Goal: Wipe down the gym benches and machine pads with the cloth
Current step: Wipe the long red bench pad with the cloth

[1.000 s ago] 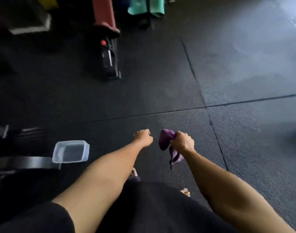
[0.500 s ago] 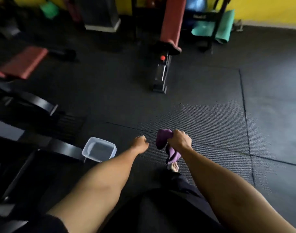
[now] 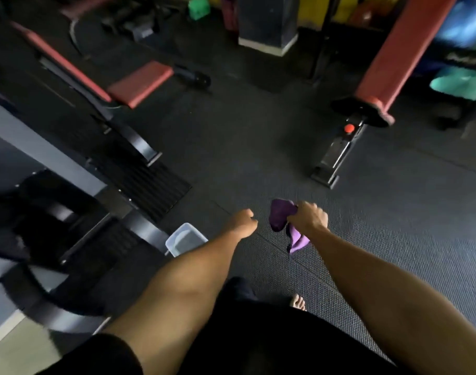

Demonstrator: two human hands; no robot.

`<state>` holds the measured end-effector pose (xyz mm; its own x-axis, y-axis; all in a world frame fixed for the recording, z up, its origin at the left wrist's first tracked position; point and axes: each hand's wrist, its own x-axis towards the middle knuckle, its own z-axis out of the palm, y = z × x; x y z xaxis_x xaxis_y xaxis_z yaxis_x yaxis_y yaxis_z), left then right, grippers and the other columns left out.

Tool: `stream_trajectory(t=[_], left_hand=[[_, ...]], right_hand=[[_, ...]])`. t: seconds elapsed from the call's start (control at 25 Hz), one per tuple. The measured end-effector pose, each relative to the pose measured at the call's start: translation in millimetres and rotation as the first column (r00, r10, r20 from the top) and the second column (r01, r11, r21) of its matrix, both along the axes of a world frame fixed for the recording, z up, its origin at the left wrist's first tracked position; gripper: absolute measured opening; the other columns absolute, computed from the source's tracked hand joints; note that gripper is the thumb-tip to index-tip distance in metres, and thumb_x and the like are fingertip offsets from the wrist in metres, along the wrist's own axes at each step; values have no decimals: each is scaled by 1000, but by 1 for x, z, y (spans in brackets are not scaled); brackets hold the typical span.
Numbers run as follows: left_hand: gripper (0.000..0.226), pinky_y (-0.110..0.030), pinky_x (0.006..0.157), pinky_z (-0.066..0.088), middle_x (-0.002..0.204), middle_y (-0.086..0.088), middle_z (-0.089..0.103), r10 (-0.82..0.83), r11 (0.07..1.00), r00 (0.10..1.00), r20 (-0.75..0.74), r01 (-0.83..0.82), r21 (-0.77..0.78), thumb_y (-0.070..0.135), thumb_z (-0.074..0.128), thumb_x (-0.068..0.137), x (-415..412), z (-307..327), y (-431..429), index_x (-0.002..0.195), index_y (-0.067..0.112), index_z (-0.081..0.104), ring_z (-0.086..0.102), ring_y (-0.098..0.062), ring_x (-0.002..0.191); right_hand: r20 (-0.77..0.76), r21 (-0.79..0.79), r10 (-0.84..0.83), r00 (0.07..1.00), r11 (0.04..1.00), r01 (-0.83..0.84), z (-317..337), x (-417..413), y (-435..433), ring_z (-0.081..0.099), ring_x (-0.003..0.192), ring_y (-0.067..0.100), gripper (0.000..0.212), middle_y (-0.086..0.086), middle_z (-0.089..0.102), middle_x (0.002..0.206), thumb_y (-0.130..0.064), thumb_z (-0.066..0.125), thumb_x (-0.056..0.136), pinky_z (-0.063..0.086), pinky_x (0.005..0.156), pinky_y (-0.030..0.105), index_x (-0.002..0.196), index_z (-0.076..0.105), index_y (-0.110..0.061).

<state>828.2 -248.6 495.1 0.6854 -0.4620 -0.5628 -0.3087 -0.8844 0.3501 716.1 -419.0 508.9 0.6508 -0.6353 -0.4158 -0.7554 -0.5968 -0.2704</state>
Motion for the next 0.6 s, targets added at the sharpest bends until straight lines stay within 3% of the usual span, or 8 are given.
stream_trajectory(t=[0.24,0.32,0.4,0.6], left_hand=[[38,-28,92,38,139,-6,56,1,1000,998,-64,0,19,24,47,99,82,-14,-76,134,13,56,54,-28,127],[38,-30,101,41,141,-6,56,-1,1000,996,-89,3,19,23,48,98,124,-22,-102,133,13,56,54,-28,126],[36,-35,101,45,137,-8,58,-15,1000,997,-80,16,11,23,47,98,171,-25,-127,130,12,57,56,-28,122],[39,-33,98,41,140,-4,57,-72,997,997,-18,72,-7,23,44,98,279,-2,-193,135,17,56,54,-27,127]], right_hand=[[-3,-3,2,1000,1000,-2,-2,94,-73,69,100,30,32,5,72,106,-33,61,85,51,81,36,114,68,-24],[-24,-7,-1,1000,1000,0,-4,130,-98,69,102,29,31,5,72,108,-32,63,85,51,82,35,114,68,-24],[-38,-26,2,999,1000,-3,-3,166,-125,69,105,30,32,6,71,111,-33,65,84,50,84,35,115,68,-23],[-11,-41,-72,997,997,72,15,253,-196,68,104,31,33,7,72,110,-34,64,83,43,76,35,113,67,-21]])
